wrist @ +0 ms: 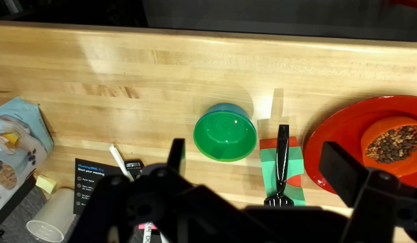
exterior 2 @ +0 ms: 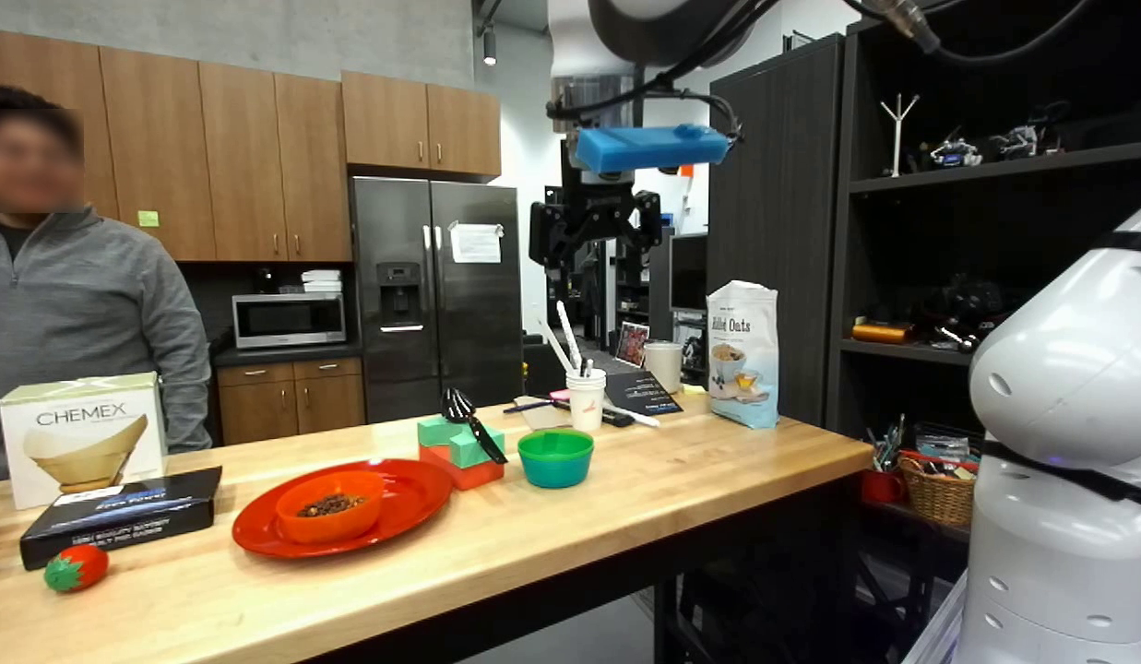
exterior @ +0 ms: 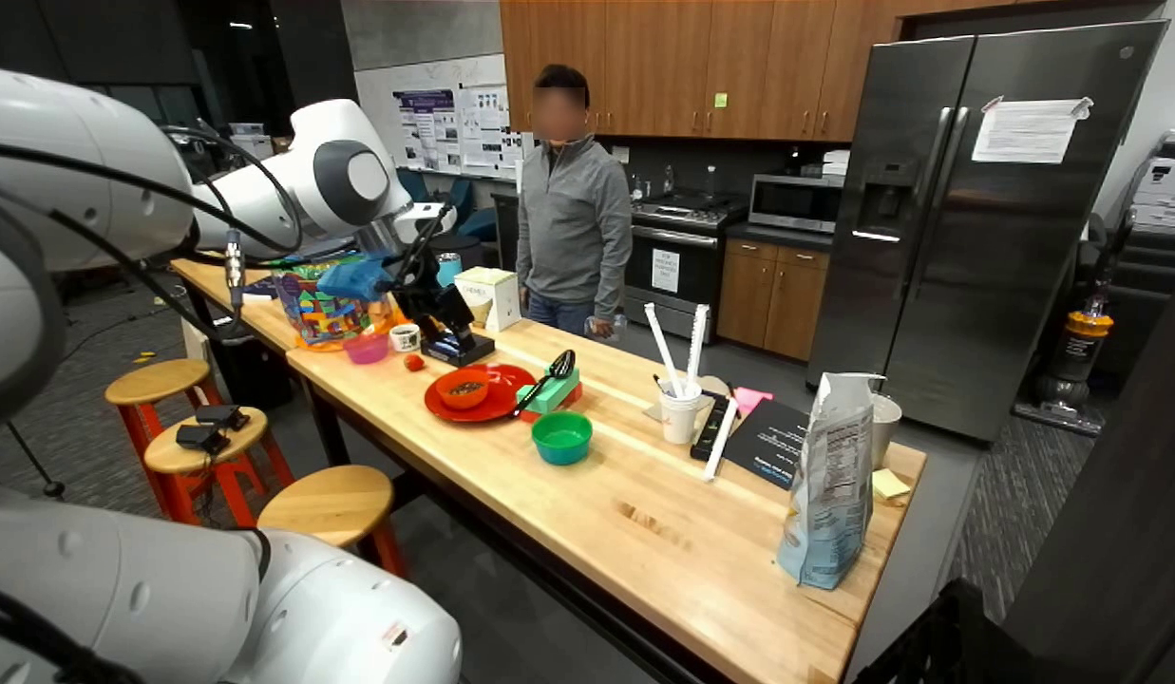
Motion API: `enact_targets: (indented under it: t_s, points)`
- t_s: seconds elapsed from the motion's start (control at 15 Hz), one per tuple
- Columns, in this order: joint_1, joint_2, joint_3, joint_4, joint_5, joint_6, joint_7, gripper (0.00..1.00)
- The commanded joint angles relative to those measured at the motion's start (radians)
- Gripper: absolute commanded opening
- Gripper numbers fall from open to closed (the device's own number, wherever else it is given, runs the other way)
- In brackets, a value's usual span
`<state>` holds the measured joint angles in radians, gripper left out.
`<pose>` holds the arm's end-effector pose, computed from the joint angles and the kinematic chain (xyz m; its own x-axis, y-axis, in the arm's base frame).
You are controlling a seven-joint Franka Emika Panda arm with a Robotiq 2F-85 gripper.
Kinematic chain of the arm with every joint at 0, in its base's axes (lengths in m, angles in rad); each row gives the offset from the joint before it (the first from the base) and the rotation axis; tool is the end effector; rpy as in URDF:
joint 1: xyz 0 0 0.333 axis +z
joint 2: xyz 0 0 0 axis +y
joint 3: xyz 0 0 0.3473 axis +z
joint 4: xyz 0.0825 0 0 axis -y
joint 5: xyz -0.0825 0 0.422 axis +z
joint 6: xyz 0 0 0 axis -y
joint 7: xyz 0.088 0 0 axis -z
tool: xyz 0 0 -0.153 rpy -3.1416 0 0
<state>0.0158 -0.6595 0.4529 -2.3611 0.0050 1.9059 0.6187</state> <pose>0.3596 0.2031 0.5249 0.9433 -0.1886 0.2732 -0.2301 -0.9646 0.1288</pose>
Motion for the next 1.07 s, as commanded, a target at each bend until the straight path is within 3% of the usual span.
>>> enact_targets:
  t_s: [0.0, 0.67, 1.0]
  points:
    - [0.03, 0.01, -0.022, 0.003, -0.019, -0.003, 0.016, 1.0]
    - [0.048, 0.008, -0.033, -0.002, -0.02, 0.003, -0.008, 1.0]
    - [0.086, -0.001, -0.054, -0.022, -0.089, -0.001, -0.145, 1.0]
